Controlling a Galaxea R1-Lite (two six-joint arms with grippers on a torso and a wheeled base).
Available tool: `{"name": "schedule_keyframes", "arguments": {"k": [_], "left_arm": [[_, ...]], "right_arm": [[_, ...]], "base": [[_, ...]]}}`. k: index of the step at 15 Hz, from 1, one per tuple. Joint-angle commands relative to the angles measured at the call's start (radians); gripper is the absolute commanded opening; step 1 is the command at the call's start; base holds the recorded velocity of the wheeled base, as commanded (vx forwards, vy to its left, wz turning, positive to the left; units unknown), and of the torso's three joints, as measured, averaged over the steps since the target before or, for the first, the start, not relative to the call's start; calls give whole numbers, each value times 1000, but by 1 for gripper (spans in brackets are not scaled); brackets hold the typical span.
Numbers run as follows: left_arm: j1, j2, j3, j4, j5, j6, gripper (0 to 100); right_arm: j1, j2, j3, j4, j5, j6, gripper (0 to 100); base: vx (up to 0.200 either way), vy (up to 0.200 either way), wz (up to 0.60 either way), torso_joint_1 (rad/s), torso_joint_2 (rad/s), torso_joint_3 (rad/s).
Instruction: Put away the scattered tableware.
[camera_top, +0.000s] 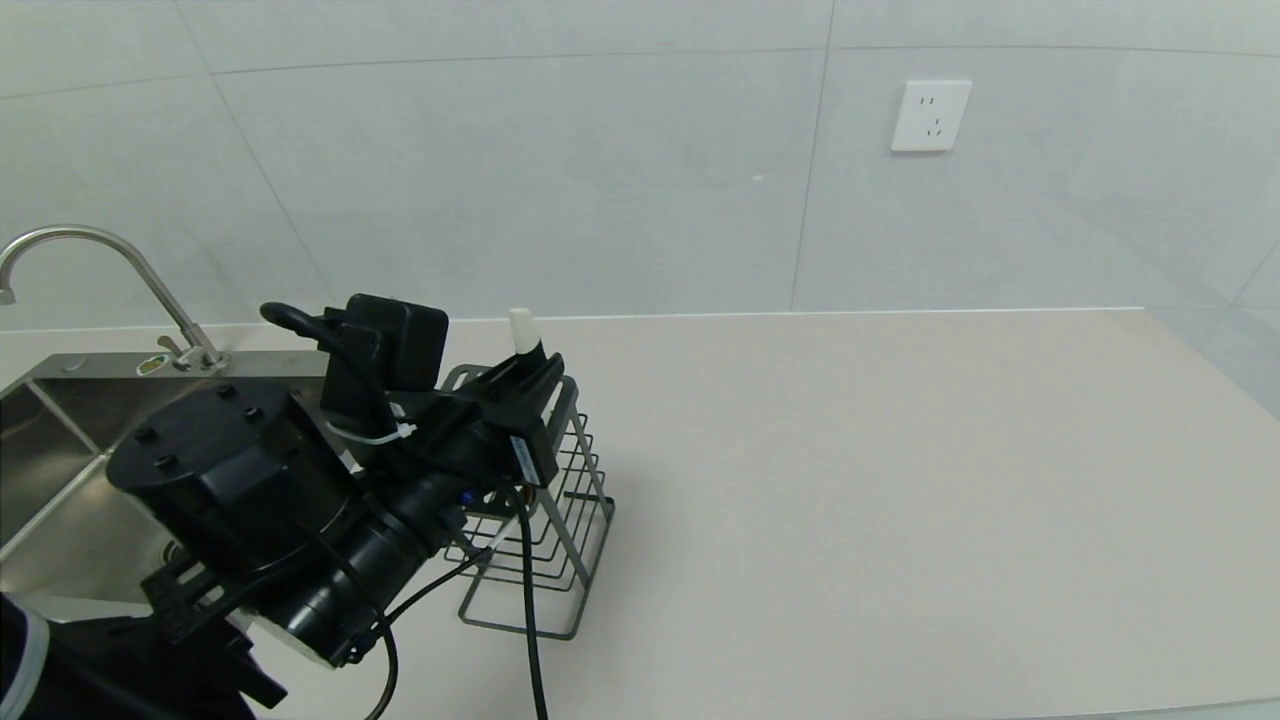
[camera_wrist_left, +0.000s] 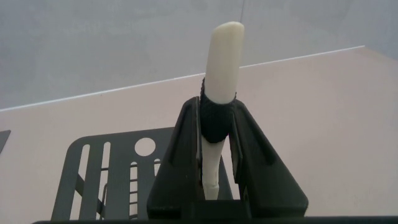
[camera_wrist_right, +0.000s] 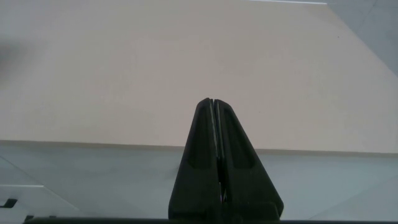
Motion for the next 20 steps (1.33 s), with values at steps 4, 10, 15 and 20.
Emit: {"name": "schedule_keyframes", "arguments": {"k": [4, 10, 15, 20], "left_arm": [[0, 1, 12, 0, -3, 0, 0], [6, 1, 28, -2, -4, -14, 100], [9, -21, 34, -2, -8, -14, 100], [44, -140, 112, -3, -101, -5, 100]], "right_arm": [[0, 1, 0, 0, 2, 7, 0], [0, 1, 0, 0, 2, 7, 0], [0, 1, 0, 0, 2, 7, 0], [0, 1, 0, 0, 2, 7, 0]], "base": [[0, 0, 0, 0, 0, 0], [0, 0, 0, 0, 0, 0], [0, 0, 0, 0, 0, 0], [0, 0, 0, 0, 0, 0]]}}
